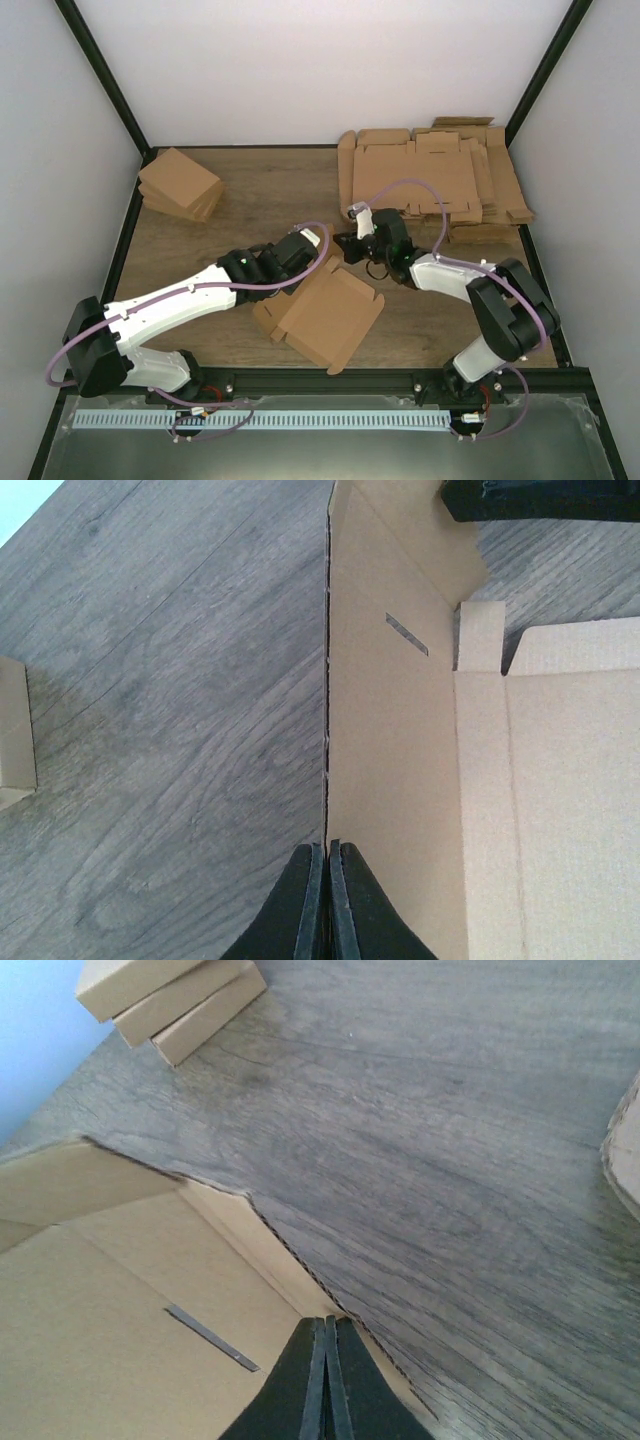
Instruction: Fold the paper box
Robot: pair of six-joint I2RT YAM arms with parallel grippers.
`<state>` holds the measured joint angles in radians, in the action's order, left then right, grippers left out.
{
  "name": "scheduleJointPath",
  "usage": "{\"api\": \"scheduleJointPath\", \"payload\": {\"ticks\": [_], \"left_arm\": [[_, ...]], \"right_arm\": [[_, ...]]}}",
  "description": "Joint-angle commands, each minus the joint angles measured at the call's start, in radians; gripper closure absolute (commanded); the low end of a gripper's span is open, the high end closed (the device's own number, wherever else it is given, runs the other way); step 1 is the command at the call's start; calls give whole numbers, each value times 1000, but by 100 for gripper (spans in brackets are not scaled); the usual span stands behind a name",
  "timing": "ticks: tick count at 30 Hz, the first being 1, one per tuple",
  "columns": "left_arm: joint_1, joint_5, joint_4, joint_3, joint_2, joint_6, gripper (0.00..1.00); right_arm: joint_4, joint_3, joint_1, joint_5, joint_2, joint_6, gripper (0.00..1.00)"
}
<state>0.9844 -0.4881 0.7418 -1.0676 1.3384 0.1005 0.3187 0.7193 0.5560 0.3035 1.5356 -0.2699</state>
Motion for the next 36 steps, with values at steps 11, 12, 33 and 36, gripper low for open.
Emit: {"api": "scheduleJointPath", "payload": {"ticks": [11,12,33,36], "left_arm": [[5,32,-51,4,-15,-31,96],[6,32,-52,3,-14,-33,96],[14,20,-65,11,-15,-42,96],[14,15,-63,8,-12,-42,96]], "right_arm": [[-80,199,-125,319,162,-41,99],[-83,202,-125,325,164,-39,99],[-136,278,-127,396,135,-17,99],[-135,279,-126,420,121,-16,99]]}}
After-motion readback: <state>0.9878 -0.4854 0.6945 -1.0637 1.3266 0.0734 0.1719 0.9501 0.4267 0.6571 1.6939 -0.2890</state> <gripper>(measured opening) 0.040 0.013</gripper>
